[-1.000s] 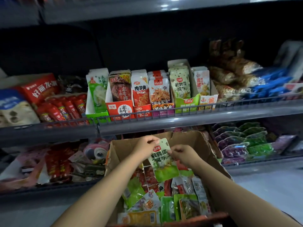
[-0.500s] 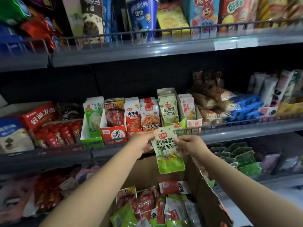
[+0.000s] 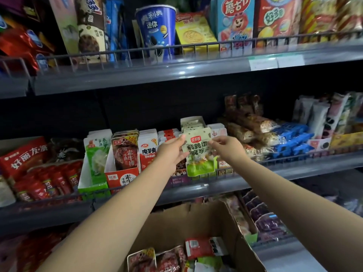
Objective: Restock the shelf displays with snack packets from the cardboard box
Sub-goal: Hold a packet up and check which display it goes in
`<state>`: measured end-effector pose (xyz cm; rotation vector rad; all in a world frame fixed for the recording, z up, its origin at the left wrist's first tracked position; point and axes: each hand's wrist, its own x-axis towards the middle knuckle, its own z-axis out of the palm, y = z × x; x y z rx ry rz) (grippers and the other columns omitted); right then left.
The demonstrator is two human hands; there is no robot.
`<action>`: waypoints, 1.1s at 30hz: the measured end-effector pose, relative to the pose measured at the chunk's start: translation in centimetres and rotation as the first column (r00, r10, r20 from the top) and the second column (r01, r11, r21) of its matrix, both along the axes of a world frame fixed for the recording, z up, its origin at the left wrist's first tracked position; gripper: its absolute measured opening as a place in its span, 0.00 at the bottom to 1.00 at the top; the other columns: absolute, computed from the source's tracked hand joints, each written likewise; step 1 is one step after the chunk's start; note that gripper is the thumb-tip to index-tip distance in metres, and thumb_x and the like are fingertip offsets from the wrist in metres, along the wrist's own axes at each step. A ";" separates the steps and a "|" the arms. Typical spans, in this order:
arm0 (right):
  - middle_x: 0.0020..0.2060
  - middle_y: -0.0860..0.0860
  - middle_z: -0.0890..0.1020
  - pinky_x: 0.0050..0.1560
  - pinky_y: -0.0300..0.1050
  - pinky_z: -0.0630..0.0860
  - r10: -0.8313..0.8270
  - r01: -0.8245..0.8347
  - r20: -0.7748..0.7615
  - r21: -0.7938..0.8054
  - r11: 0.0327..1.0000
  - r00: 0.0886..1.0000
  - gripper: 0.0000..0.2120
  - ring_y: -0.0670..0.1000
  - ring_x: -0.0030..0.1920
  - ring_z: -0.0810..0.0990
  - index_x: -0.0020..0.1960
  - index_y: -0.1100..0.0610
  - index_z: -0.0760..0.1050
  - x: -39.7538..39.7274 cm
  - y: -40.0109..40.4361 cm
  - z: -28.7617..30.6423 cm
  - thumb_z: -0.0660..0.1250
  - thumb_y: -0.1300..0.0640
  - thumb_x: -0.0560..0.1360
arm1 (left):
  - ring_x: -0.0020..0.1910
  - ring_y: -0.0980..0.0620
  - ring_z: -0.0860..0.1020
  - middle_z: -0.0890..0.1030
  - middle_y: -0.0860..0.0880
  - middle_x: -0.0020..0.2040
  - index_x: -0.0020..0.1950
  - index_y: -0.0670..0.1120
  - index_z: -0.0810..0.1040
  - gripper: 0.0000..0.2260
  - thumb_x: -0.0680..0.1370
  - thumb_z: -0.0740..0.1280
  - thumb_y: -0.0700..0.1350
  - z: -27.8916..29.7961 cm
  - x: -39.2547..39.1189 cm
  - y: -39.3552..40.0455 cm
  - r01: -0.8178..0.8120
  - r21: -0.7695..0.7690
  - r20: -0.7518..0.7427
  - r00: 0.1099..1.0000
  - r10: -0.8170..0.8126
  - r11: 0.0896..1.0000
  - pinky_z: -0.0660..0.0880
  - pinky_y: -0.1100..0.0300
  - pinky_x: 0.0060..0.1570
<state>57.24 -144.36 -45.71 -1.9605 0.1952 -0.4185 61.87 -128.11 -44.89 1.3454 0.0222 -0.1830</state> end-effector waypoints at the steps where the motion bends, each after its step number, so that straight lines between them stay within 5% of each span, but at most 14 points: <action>1: 0.44 0.53 0.84 0.47 0.53 0.81 -0.010 0.010 0.012 0.000 1.000 1.000 0.10 0.54 0.44 0.83 0.54 0.56 0.79 0.6 -0.1 0.4 0.65 0.52 0.77 | 0.51 0.49 0.78 0.78 0.45 0.60 0.64 0.42 0.75 0.18 0.75 0.69 0.45 0.2 0.5 -0.3 -0.012 -0.011 0.007 1.000 0.012 1.000 0.79 0.53 0.54; 6: 0.41 0.52 0.84 0.46 0.56 0.81 -0.053 0.054 0.039 -0.023 0.998 0.998 0.13 0.57 0.42 0.84 0.56 0.55 0.79 3.2 -0.8 1.6 0.65 0.49 0.76 | 0.51 0.49 0.79 0.79 0.45 0.58 0.62 0.41 0.76 0.16 0.76 0.69 0.45 1.1 2.8 -1.4 -0.032 -0.060 0.029 0.999 0.033 0.998 0.79 0.52 0.54; 13: 0.43 0.53 0.84 0.38 0.49 0.82 -0.070 0.075 0.118 -0.047 0.996 0.991 0.05 0.54 0.42 0.84 0.48 0.52 0.78 5.7 -1.6 3.1 0.65 0.53 0.77 | 0.55 0.46 0.79 0.79 0.44 0.60 0.63 0.41 0.75 0.16 0.77 0.68 0.45 2.8 5.4 -2.3 0.009 -0.069 0.067 0.998 -0.005 0.998 0.79 0.54 0.52; 18: 0.42 0.54 0.84 0.41 0.53 0.82 -0.092 0.099 0.136 -0.043 0.994 0.986 0.05 0.55 0.40 0.84 0.45 0.50 0.77 7.4 -1.8 3.8 0.65 0.51 0.77 | 0.59 0.44 0.77 0.78 0.44 0.60 0.61 0.42 0.76 0.14 0.76 0.68 0.45 3.6 6.5 -2.6 0.008 -0.074 0.068 0.998 -0.003 0.997 0.80 0.58 0.43; 26: 0.40 0.53 0.84 0.43 0.56 0.82 -0.074 0.084 0.126 -0.073 0.994 0.989 0.06 0.56 0.39 0.84 0.45 0.51 0.78 8.9 -1.7 3.4 0.66 0.49 0.76 | 0.50 0.47 0.80 0.80 0.45 0.58 0.58 0.43 0.77 0.13 0.76 0.68 0.45 2.9 8.1 -2.8 -0.047 -0.069 0.075 0.996 0.052 0.997 0.80 0.55 0.49; 33: 0.43 0.56 0.83 0.44 0.58 0.81 -0.072 0.082 0.083 -0.123 0.989 0.994 0.07 0.58 0.40 0.84 0.46 0.54 0.75 9.9 -1.8 2.9 0.65 0.50 0.77 | 0.55 0.45 0.79 0.80 0.45 0.57 0.59 0.43 0.77 0.13 0.76 0.69 0.45 2.9 8.5 -3.2 -0.071 0.033 0.081 0.994 0.068 0.997 0.80 0.55 0.48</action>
